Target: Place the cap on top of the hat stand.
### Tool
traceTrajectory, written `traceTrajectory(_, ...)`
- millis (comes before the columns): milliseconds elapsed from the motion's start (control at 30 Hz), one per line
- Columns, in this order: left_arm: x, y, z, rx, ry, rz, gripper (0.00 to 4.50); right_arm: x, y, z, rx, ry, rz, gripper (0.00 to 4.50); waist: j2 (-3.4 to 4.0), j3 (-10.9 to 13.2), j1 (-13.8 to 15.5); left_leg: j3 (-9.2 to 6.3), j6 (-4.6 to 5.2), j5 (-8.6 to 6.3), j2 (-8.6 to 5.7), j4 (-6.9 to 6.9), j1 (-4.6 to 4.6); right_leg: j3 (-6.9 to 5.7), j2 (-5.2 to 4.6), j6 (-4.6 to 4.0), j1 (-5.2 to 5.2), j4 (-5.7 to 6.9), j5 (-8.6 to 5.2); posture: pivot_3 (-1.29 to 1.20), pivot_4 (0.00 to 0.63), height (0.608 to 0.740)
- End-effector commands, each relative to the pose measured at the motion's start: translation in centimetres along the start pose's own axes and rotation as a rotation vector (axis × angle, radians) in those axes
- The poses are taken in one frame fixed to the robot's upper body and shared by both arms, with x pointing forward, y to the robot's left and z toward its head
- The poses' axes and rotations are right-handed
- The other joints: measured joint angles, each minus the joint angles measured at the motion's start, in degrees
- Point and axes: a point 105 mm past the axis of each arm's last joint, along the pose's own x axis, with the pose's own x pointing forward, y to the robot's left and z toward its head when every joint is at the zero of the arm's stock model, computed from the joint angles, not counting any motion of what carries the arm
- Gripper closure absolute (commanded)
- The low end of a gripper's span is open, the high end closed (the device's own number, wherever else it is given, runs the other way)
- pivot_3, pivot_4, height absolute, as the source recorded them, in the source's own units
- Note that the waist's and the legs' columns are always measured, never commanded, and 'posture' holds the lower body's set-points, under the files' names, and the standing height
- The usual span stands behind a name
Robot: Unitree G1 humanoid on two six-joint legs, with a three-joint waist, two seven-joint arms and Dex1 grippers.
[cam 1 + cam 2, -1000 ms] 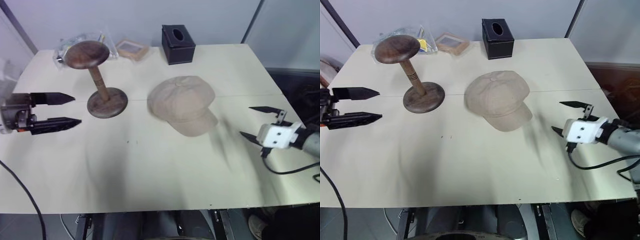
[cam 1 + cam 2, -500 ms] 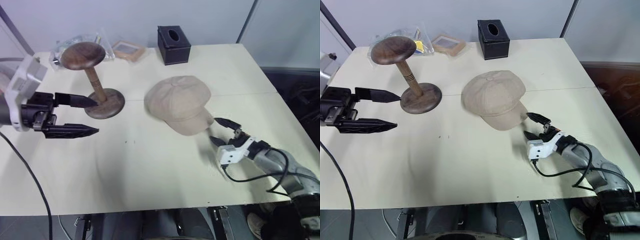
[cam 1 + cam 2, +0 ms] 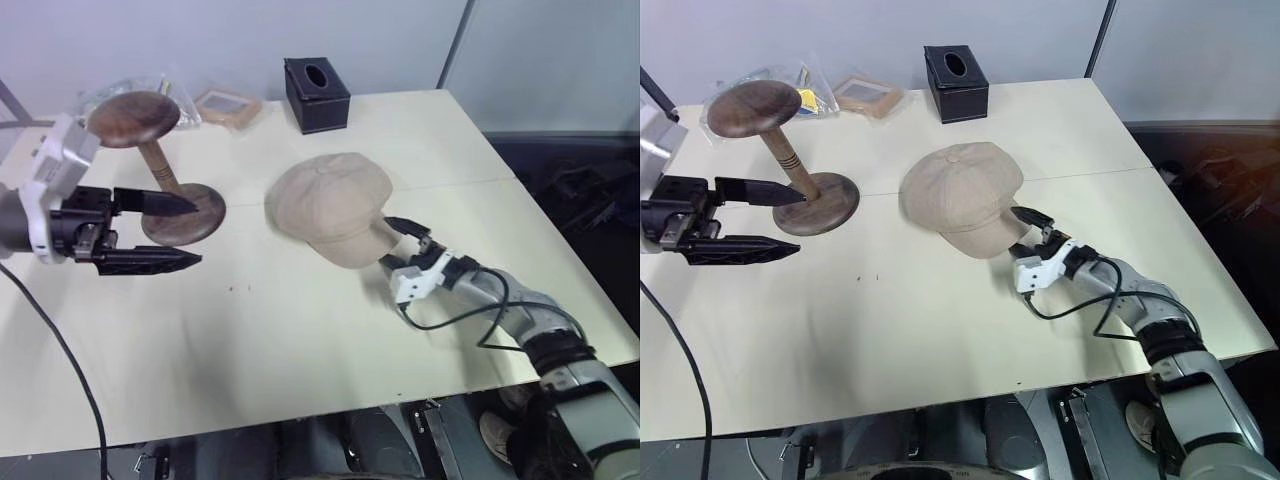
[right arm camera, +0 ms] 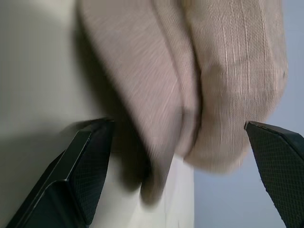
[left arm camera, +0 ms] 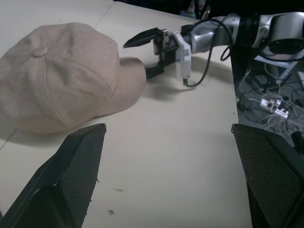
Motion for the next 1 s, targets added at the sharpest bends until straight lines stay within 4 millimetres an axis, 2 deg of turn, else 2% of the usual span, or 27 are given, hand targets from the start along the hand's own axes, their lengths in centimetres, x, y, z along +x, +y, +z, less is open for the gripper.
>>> traceTrajectory(33, -0.5, -0.3, 1.0, 0.037, -0.021, 0.013, 0.06, 1.1, 0.1, 0.5, -0.003, -0.023, 0.008, 0.00, 0.01, 0.01, 0.14, 0.00, 0.00, 0.00, 0.00, -0.01, 0.00, 0.00, 0.00, -0.02, -0.02, 0.01, -0.01, 0.00, 0.150, 0.740)
traceTrajectory(233, -0.8, -0.1, 0.7, 0.035, -0.016, 0.027, 0.06, 2.1, -0.9, 0.1, -0.012, -0.029, 0.001, 0.00, 0.01, 0.00, 0.23, 0.05, 0.00, 0.00, 0.00, 0.04, -0.01, 0.03, -0.04, -0.01, 0.00, 0.01, 0.00, 0.00, 0.150, 0.740)
traceTrajectory(267, -0.8, -0.1, 0.7, 0.035, -0.017, 0.029, 0.02, 2.2, -1.0, 0.1, -0.012, -0.034, 0.002, 0.26, 0.01, 0.01, 0.20, 0.05, 0.00, 0.00, -0.01, 0.04, 0.00, 0.03, -0.04, -0.02, 0.00, 0.01, 0.00, 0.00, 0.150, 0.740)
traceTrajectory(333, -0.8, -0.1, 0.7, 0.037, -0.017, 0.032, 0.00, 2.3, -1.1, 0.1, -0.009, -0.039, 0.004, 0.85, 0.04, 0.03, 0.36, 0.05, 0.00, 0.00, -0.01, 0.02, -0.01, 0.03, -0.03, -0.02, -0.02, 0.01, 0.00, 0.00, 0.150, 0.740)
traceTrajectory(367, -0.7, -0.1, 0.7, 0.038, -0.017, 0.032, 0.00, 2.3, -1.0, 0.1, -0.006, -0.039, 0.005, 1.46, 0.06, 0.04, 0.52, 0.05, 0.00, 0.00, -0.01, 0.01, -0.03, 0.03, -0.03, -0.02, -0.05, 0.01, 0.00, 0.00, 0.150, 0.740)
traceTrajectory(567, -0.7, -0.1, 0.6, 0.041, -0.021, 0.040, 0.00, 2.1, -1.4, -0.2, 0.033, -0.027, -0.025, 4.43, 0.06, 0.04, 0.72, 0.04, 0.00, 0.00, 0.00, 0.01, -0.15, 0.02, -0.12, -0.01, -0.10, -0.04, 0.00, 0.00, 0.150, 0.740)
traceTrajectory(833, -1.2, 0.1, 0.5, 0.033, -0.037, 0.085, 0.00, 1.5, -4.2, -0.2, 0.100, -0.015, -0.130, 4.43, 0.07, 0.05, 0.77, 0.03, 0.00, 0.00, 0.01, 0.01, -0.16, 0.02, -0.13, -0.01, -0.09, -0.04, 0.00, 0.00, 0.150, 0.740)
traceTrajectory(933, -1.6, 0.1, 0.4, 0.034, -0.045, 0.117, 0.00, 1.4, -6.0, 0.4, 0.112, -0.034, -0.167, 4.43, 0.09, 0.05, 0.75, 0.03, 0.00, 0.00, 0.03, 0.00, -0.15, 0.02, -0.13, -0.01, -0.10, -0.04, 0.00, 0.00, 0.150, 0.740)
traceTrajectory(1000, -2.2, 0.3, 0.7, 0.041, -0.061, 0.157, 0.00, 1.6, -8.2, 0.7, 0.179, -0.038, -0.220, 4.43, 0.11, 0.07, 0.70, 0.02, 0.00, 0.00, 0.04, 0.00, -0.16, 0.02, -0.13, -0.01, -0.10, -0.04, 0.00, 0.00, 0.150, 0.740)
